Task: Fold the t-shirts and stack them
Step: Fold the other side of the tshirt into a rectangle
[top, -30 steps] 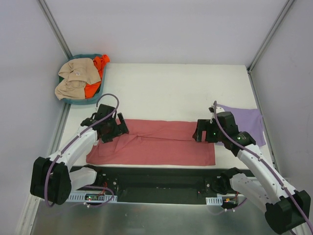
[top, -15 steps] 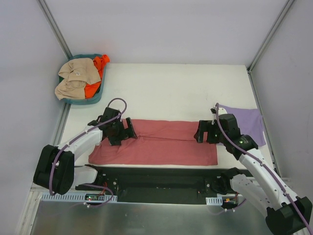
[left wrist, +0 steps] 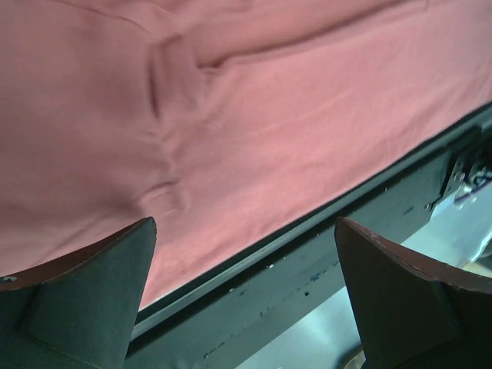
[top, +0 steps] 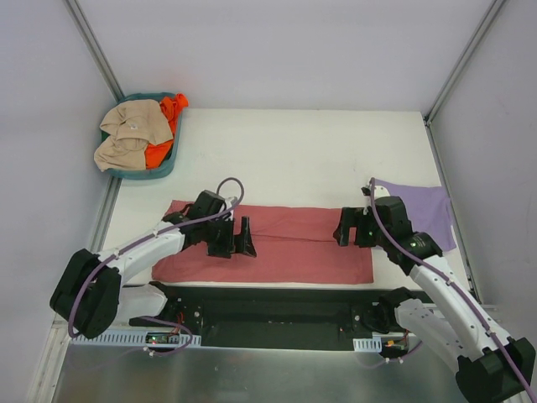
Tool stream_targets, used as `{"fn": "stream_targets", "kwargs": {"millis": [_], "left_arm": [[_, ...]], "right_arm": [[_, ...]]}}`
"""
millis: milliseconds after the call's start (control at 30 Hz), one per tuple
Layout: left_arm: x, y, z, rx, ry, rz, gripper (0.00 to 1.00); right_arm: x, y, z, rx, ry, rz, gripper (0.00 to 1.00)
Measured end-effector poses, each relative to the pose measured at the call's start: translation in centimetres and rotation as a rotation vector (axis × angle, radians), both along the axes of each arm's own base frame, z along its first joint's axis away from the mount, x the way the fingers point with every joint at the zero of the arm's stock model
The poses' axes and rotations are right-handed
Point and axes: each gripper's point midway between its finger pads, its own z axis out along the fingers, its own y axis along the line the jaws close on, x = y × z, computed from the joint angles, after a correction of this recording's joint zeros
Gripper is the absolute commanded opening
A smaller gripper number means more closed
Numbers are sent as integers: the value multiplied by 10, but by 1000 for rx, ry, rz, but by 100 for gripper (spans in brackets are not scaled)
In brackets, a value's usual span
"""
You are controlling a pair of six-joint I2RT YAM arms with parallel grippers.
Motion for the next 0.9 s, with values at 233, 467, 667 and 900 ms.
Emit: {"fn": "stream_targets", "kwargs": {"millis": [233,467,667,900], "left_arm": [[-25,-13,1,7,14,-98,99],[-4,-3,24,42,-106,5,99],[41,16,46,104,-229,243,99],[77,62,-2,226,-62,510,99]], "right_arm": [[1,-2,3,-3,-18,-9,96],[2,-3,1,-12,-13,-16,96],[10,7,-28,-26,106,-7,96],[20,12,-65,-68,278,-63,96]]}}
